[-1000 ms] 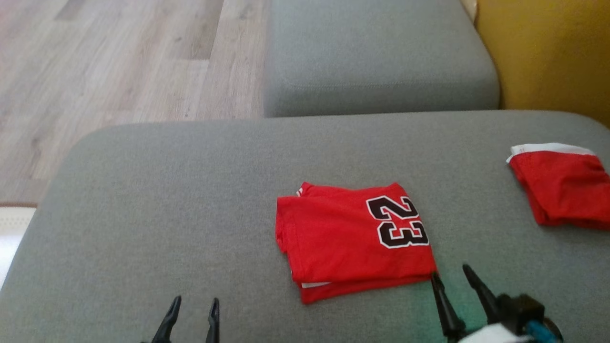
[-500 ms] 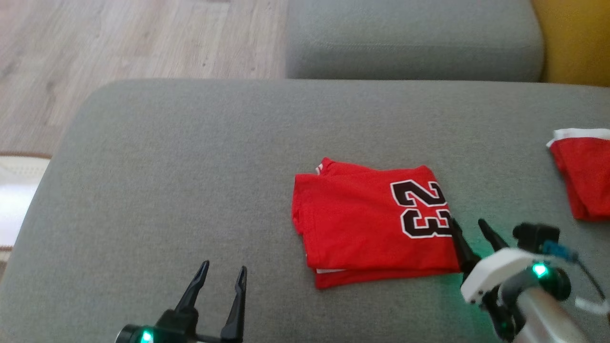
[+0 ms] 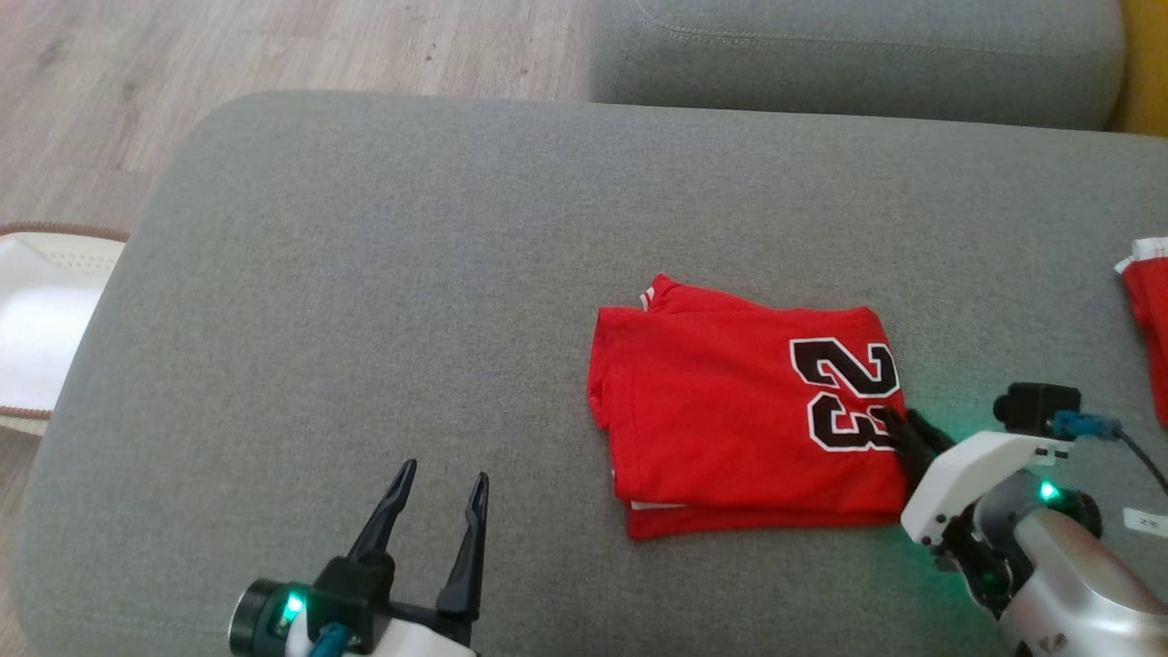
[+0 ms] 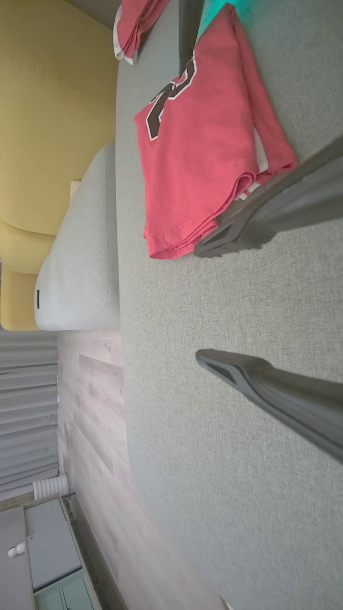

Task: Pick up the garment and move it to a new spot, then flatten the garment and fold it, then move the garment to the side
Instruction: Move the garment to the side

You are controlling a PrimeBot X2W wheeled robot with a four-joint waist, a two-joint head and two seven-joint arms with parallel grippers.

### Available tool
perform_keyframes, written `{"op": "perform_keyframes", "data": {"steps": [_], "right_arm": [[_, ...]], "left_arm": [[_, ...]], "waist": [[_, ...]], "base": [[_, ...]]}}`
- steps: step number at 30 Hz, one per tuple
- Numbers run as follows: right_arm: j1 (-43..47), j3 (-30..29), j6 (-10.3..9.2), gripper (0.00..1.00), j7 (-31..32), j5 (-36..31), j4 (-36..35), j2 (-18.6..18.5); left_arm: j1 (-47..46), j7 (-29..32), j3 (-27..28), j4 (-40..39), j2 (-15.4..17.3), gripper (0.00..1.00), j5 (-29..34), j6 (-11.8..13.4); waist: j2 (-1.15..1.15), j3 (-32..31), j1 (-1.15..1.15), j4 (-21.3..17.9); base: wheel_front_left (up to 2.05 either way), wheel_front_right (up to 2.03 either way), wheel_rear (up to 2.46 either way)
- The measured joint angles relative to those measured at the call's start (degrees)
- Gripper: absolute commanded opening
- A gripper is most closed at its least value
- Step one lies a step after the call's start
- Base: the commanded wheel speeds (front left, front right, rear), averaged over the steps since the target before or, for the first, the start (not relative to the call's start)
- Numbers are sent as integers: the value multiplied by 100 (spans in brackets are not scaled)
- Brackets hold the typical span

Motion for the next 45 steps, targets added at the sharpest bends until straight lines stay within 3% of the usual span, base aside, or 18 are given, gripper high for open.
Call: {"op": "perform_keyframes", "data": {"steps": [6,22,30,36,37,42,45], "right_arm": [[-162,316,0,0,-164,240,24,-188],[-2441,480,0,0,-324,-773,544,-1601],[-3355,171,0,0,-233,-1256,1181,-1967],[-3611,-130,0,0,-319,-1633,1779,-2011],[-3646,-196,0,100,-376,-1722,1915,-2008],[-3730,-465,0,100,-813,-2203,2418,-1891],[-3688,-546,0,100,-1071,-2417,2499,-1562]], "left_arm": [[-2,0,-14,1,0,100,-49,54],[-692,0,-214,-65,-13,100,-97,93],[-1220,0,-357,-15,-19,100,-88,45],[-1367,0,-425,37,-19,100,-88,44],[-1378,0,-424,42,-20,100,-88,44],[-1373,0,-402,120,-20,100,-89,40],[-1332,0,-297,126,-23,100,-111,57]], "waist": [[0,10,0,-152],[0,615,0,-1221],[0,1140,0,-1508],[0,1293,0,-1541],[0,1291,0,-1541],[0,1142,0,-1522],[0,954,0,-1496]], "base": [[0,0,0],[0,0,0],[0,0,0],[0,0,0],[0,0,0],[0,0,0],[0,0,0]]}}
